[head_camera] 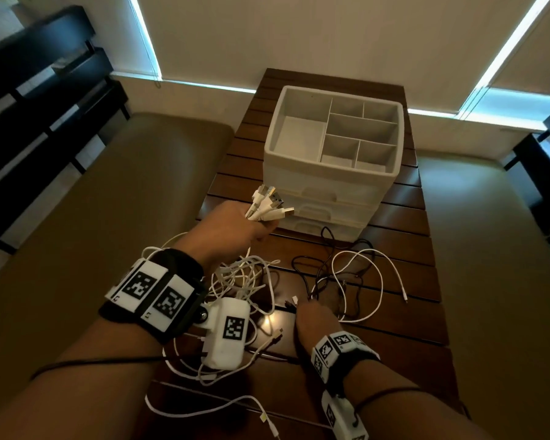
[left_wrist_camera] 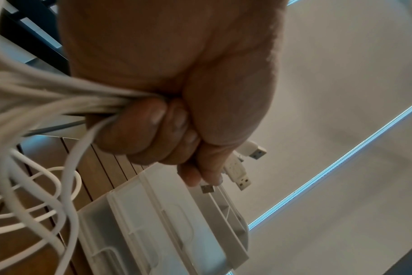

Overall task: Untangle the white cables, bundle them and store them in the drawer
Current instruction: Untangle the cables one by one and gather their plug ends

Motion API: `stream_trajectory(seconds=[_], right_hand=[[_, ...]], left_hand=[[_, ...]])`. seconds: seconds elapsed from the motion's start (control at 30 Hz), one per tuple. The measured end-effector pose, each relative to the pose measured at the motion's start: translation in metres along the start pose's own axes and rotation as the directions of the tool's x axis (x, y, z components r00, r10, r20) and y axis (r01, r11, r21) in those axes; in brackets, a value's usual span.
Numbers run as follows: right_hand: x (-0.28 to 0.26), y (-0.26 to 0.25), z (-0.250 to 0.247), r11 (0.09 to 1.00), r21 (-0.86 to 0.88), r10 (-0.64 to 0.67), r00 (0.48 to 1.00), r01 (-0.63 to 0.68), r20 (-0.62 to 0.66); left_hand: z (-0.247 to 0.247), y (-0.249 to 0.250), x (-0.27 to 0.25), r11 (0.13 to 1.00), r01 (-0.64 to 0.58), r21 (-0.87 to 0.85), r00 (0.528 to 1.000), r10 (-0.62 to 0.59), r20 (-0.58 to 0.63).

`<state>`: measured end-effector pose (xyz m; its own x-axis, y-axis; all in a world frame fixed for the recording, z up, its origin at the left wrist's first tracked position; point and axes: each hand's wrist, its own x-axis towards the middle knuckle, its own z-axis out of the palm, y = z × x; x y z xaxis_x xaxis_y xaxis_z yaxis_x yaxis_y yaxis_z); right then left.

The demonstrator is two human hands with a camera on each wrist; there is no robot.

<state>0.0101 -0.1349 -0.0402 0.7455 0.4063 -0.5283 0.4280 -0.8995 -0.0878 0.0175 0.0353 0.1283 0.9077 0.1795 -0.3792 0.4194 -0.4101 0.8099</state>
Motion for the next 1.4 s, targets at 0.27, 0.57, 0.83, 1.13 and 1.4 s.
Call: stream_trajectory(seconds=[0.27, 0.57, 0.83, 1.13, 1.4], right_hand=[[-0.002, 0.0, 0.004, 0.975, 0.214, 0.066, 0.998, -0.067, 0.014], [-0.033, 0.019, -0.081, 0.497, 0.865, 0.093, 0.987, 0.068, -0.13], [-0.048, 0.018, -0.123, 0.089, 0.956, 0.172, 0.941, 0.278, -0.29], [-0.043, 0.006, -0.123, 0.151, 0.921, 0.237, 0.891, 0.36, -0.387], [-0.045, 0.0, -0.124, 0.328, 0.837, 0.023, 0.883, 0.437, -0.47]], left_hand=[[0.001, -0.004, -0.001, 0.999, -0.033, -0.03, 0.999, 0.034, 0.022], [0.007, -0.01, 0.015, 0.975, -0.038, -0.218, 0.999, 0.042, 0.015], [0.039, -0.005, 0.016, 0.864, -0.016, -0.503, 0.988, 0.092, 0.126], [0.057, 0.0, 0.015, 0.801, -0.001, -0.599, 0.994, 0.064, 0.084], [0.057, 0.0, 0.017, 0.764, -0.051, -0.643, 0.997, 0.073, 0.007]])
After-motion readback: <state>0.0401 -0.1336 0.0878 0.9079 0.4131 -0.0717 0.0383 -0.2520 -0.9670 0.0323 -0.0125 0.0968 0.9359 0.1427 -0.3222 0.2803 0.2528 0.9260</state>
